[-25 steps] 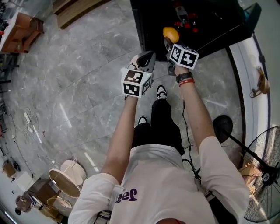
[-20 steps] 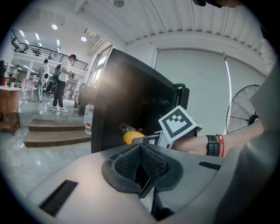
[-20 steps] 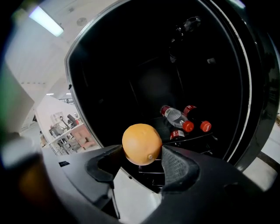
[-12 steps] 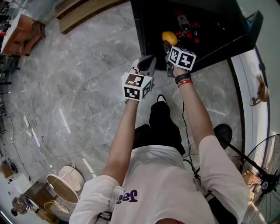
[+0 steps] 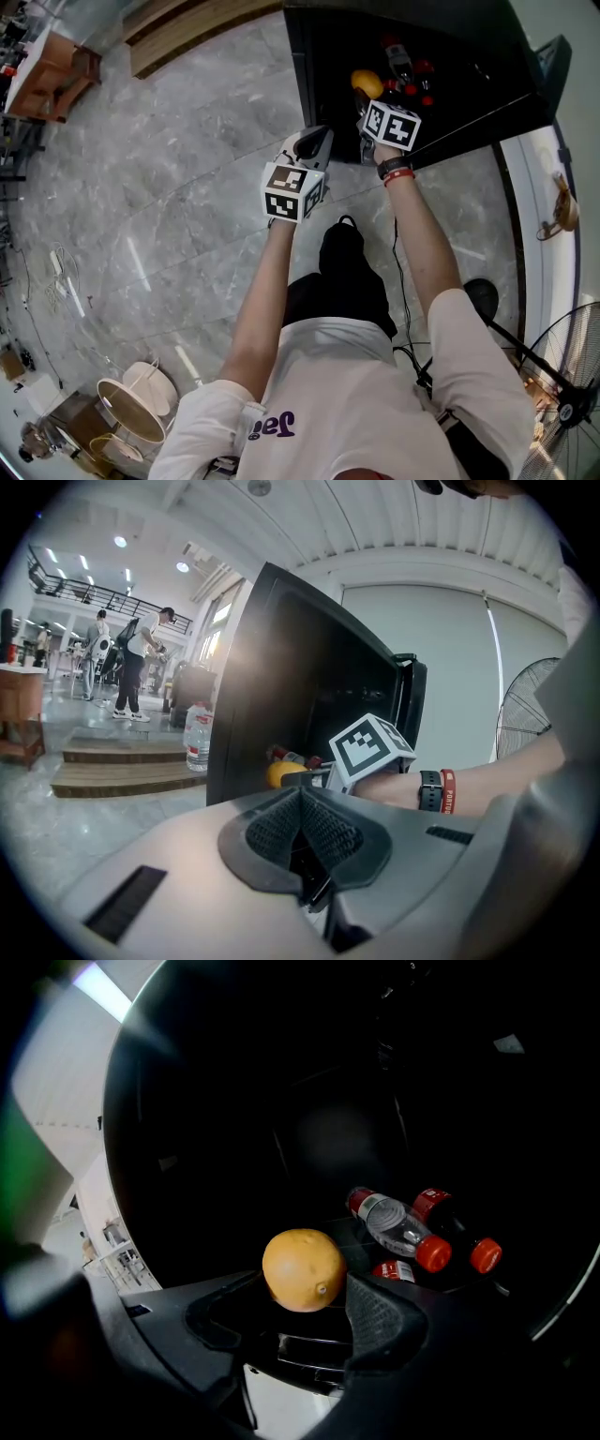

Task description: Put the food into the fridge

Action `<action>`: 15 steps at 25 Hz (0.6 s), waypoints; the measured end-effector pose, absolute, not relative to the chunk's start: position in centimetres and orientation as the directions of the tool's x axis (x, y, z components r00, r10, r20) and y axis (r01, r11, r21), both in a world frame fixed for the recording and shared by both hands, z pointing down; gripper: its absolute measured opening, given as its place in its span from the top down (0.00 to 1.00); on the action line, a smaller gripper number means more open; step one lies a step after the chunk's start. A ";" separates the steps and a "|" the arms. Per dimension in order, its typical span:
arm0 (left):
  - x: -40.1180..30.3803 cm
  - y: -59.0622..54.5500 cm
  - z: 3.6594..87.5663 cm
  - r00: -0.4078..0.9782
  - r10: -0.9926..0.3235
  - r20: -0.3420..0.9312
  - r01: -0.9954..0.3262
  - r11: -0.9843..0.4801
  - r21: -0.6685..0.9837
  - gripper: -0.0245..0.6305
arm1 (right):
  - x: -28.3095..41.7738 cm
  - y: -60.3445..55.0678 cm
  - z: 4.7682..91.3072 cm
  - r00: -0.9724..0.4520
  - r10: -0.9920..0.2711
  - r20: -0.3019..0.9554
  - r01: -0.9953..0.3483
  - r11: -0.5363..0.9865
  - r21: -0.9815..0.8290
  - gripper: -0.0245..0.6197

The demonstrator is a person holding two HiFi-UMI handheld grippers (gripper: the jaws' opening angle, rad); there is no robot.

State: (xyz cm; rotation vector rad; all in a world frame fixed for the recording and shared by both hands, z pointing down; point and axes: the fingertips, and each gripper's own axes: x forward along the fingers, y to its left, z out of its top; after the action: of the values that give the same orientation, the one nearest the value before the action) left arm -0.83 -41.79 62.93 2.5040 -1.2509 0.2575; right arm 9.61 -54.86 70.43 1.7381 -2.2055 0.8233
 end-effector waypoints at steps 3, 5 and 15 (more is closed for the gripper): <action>-0.8 -42.1 63.1 0.595 -0.744 0.304 -0.804 -0.558 0.208 0.93 | 9.5 -55.7 70.8 -0.286 -0.824 0.489 -0.946 0.162 -0.281 0.52; -0.9 -42.3 63.3 0.591 -0.748 0.303 -0.807 -0.553 0.209 0.93 | 9.3 -56.3 70.9 -0.297 -0.828 0.475 -0.945 0.181 -0.273 0.52; -1.0 -42.7 64.2 0.585 -0.750 0.307 -0.811 -0.542 0.220 0.93 | 8.9 -58.4 72.5 -0.318 -0.818 0.479 -0.941 0.213 -0.261 0.52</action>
State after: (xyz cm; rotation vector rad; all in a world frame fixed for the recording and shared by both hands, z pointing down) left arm -1.02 -42.71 64.17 2.4812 -1.2685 0.2502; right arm 8.95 -58.40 72.53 1.6704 -2.2496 0.7558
